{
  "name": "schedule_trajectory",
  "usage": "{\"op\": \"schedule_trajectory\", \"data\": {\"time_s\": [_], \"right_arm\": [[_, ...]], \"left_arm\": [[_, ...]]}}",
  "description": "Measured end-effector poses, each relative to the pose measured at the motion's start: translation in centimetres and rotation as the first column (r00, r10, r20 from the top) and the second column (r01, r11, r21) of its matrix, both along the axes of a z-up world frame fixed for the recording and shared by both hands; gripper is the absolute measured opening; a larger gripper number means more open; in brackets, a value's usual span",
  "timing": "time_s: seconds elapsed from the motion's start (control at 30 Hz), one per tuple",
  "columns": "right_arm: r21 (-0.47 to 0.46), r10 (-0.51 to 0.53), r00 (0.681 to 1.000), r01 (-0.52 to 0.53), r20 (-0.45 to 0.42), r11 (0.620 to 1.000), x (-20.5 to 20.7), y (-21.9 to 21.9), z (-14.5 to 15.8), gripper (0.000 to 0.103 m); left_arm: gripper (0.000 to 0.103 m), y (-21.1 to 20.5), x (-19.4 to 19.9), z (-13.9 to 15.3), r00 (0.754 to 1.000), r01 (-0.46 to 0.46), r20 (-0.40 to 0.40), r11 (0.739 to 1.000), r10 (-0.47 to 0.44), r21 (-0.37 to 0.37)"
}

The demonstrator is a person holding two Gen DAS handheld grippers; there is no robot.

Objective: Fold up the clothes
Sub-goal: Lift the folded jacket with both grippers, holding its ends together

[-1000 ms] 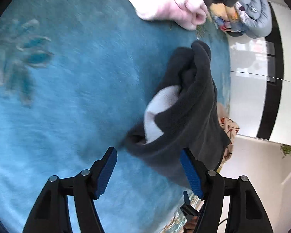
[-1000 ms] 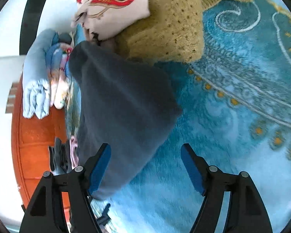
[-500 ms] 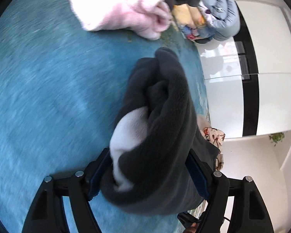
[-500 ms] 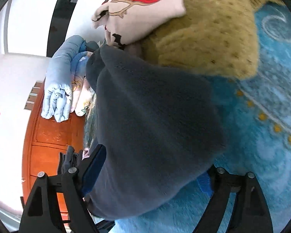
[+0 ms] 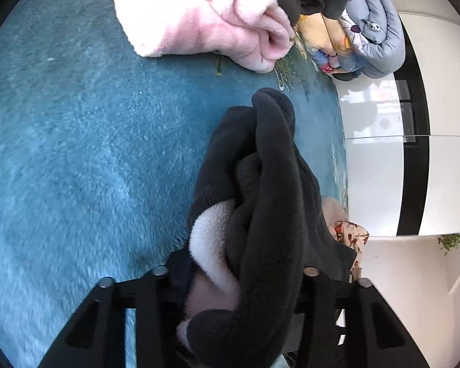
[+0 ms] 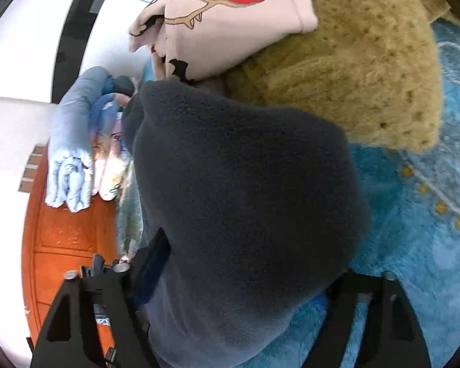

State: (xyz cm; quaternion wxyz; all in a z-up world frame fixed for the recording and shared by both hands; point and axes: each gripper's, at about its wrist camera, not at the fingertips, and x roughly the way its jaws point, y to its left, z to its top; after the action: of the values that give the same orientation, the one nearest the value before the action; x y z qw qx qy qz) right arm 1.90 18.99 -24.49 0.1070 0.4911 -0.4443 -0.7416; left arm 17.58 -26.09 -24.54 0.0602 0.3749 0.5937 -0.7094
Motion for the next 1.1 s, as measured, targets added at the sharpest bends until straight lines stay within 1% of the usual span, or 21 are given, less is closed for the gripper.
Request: {"op": "schedule_trajectory", "data": {"time_s": [0.07,0.17,0.27,0.33,0.4,0.43,0.47,0.5,0.53,0.57,0.6,0.67,0.73,0.8,0.87,0.93,1.0,1.07,1.1], "right_arm": [[0.005,-0.012,1.0,0.012,0.02,1.0,0.4,0.3,0.6,0.054],[0.003,-0.023,0.999,0.023,0.024,1.0,1.4,0.8,2.0,0.043],[-0.009,-0.009,1.0,0.01,0.023,1.0,3.4,1.2,3.5,0.041],[0.001,0.033,0.999,-0.034,0.033,0.999,5.7,1.3,4.2,0.041],[0.014,0.081,0.995,-0.081,0.055,0.997,8.1,1.3,4.2,0.041],[0.02,0.103,0.992,-0.105,0.075,0.994,9.3,1.2,3.8,0.041],[0.02,0.114,0.989,-0.116,0.095,0.993,10.3,1.3,3.2,0.041],[0.008,0.103,0.989,-0.104,0.103,0.995,10.8,1.4,2.6,0.041],[-0.006,0.084,0.991,-0.084,0.107,0.996,11.2,1.6,2.0,0.042],[-0.021,0.066,0.992,-0.064,0.111,0.998,11.6,1.8,1.4,0.045],[-0.023,0.064,0.993,-0.062,0.104,0.998,11.6,1.8,1.2,0.049],[-0.016,0.072,0.994,-0.071,0.078,0.997,11.4,1.8,1.1,0.057],[-0.012,0.09,0.994,-0.09,0.055,0.996,11.3,1.6,0.9,0.062],[-0.02,0.087,0.996,-0.086,0.029,0.996,11.4,1.4,0.6,0.065],[-0.031,0.069,0.998,-0.069,0.006,0.997,11.5,1.0,0.2,0.07],[-0.035,0.053,0.998,-0.054,-0.021,0.998,11.4,0.8,0.1,0.076],[-0.038,0.037,0.998,-0.039,-0.048,0.999,11.4,0.6,0.0,0.078],[-0.033,0.025,0.998,-0.027,-0.063,0.999,11.1,0.2,0.0,0.084],[-0.031,0.018,0.998,-0.02,-0.064,0.999,10.9,0.0,0.0,0.085]], "left_arm": [[0.038,0.1,0.3,0.6,1.0,-0.004,0.023,1.0,0.004,-0.001],[0.037,0.3,1.4,2.1,0.999,0.016,0.035,1.0,-0.016,-0.004],[0.036,0.1,4.1,3.4,0.998,0.047,0.053,0.999,-0.046,-0.004],[0.036,-0.6,6.6,3.7,0.995,0.07,0.075,0.997,-0.068,-0.028],[0.036,-1.2,8.4,2.7,0.99,0.069,0.123,0.997,-0.065,-0.032],[0.037,-1.5,9.2,1.9,0.988,0.061,0.141,0.998,-0.058,-0.019],[0.037,-1.6,9.7,1.1,0.989,0.05,0.141,0.999,-0.05,0.002],[0.039,-1.6,10.2,0.4,0.99,0.04,0.132,0.999,-0.042,0.022],[0.043,-1.5,10.4,0.1,0.992,0.038,0.123,0.999,-0.042,0.029],[0.047,-1.4,10.4,0.0,0.993,0.044,0.113,0.999,-0.046,0.027],[0.053,-1.2,10.4,0.0,0.993,0.049,0.103,0.998,-0.051,0.025],[0.059,-0.9,10.5,-0.1,0.995,0.058,0.08,0.998,-0.059,0.022],[0.067,-0.4,10.8,-0.2,0.997,0.06,0.056,0.998,-0.061,0.021],[0.07,0.2,11.5,-0.8,0.997,0.058,0.052,0.998,-0.059,0.023],[0.072,0.3,11.2,-1.0,0.999,0.039,0.033,0.999,-0.039,0.026],[0.079,0.2,11.3,-1.2,1.0,0.019,0.007,0.999,-0.019,0.035],[0.084,0.1,11.1,-1.3,1.0,0.014,-0.006,0.999,-0.014,0.031],[0.085,0.2,10.6,-1.2,1.0,0.013,-0.008,1.0,-0.013,0.021],[0.085,0.3,10.4,-1.2,1.0,0.017,-0.007,1.0,-0.017,0.014]]}}
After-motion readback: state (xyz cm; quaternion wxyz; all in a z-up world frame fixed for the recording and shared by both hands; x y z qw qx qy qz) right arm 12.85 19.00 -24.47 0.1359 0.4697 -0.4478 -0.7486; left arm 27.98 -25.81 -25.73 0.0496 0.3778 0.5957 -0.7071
